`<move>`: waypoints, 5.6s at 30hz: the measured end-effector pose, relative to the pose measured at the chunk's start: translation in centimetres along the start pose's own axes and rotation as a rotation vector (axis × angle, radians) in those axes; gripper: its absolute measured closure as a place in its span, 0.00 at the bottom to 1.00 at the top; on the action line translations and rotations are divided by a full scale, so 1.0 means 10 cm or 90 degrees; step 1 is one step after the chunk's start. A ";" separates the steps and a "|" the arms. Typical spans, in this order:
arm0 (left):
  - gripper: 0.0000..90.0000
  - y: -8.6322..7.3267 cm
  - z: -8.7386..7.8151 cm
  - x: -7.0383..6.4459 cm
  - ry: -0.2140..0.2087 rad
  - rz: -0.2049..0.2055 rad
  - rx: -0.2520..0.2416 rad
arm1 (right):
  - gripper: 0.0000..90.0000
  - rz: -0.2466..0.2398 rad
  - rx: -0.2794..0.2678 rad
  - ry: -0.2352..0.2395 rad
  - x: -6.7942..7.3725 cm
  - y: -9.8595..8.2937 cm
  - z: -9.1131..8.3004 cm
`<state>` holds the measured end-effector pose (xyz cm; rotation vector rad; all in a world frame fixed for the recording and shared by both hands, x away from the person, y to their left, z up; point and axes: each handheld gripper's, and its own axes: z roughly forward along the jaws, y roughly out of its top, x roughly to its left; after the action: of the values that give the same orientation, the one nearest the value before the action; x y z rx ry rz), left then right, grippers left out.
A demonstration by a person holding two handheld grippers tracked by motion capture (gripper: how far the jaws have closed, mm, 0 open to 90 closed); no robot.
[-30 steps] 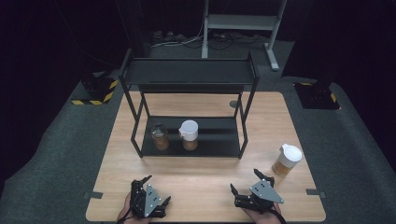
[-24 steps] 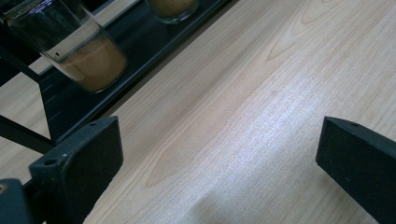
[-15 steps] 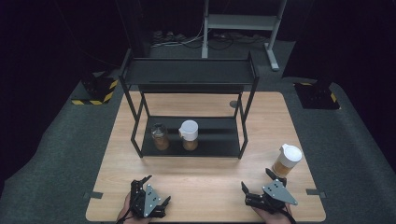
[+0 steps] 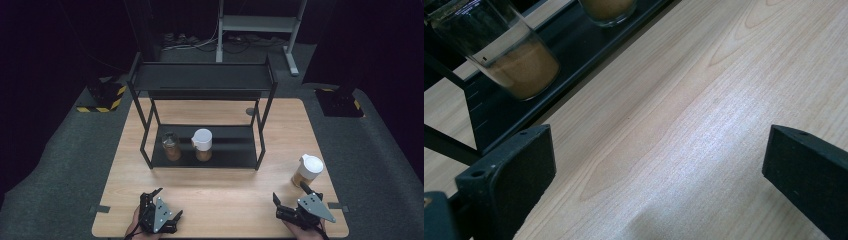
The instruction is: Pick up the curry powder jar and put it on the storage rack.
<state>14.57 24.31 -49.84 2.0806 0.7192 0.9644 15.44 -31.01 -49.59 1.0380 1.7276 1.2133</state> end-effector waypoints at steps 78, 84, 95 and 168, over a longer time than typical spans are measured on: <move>0.01 -0.02 -0.01 0.01 -0.007 0.008 -0.007 | 0.14 0.108 -0.001 -0.068 -0.62 -0.05 0.29; 0.01 -0.02 -0.01 0.01 -0.007 0.008 -0.008 | 0.21 0.108 -0.006 -0.067 -0.65 -0.07 0.33; 0.01 -0.02 -0.01 0.01 -0.008 0.007 -0.009 | 0.33 0.101 -0.013 -0.057 -0.70 -0.13 0.37; 0.01 -0.05 -0.02 0.04 -0.016 0.001 -0.017 | 0.34 0.069 -0.068 0.036 -0.53 0.39 0.09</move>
<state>14.55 24.98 -49.95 2.0667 0.6877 0.9427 18.95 -34.78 -45.39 1.0535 1.6465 1.3999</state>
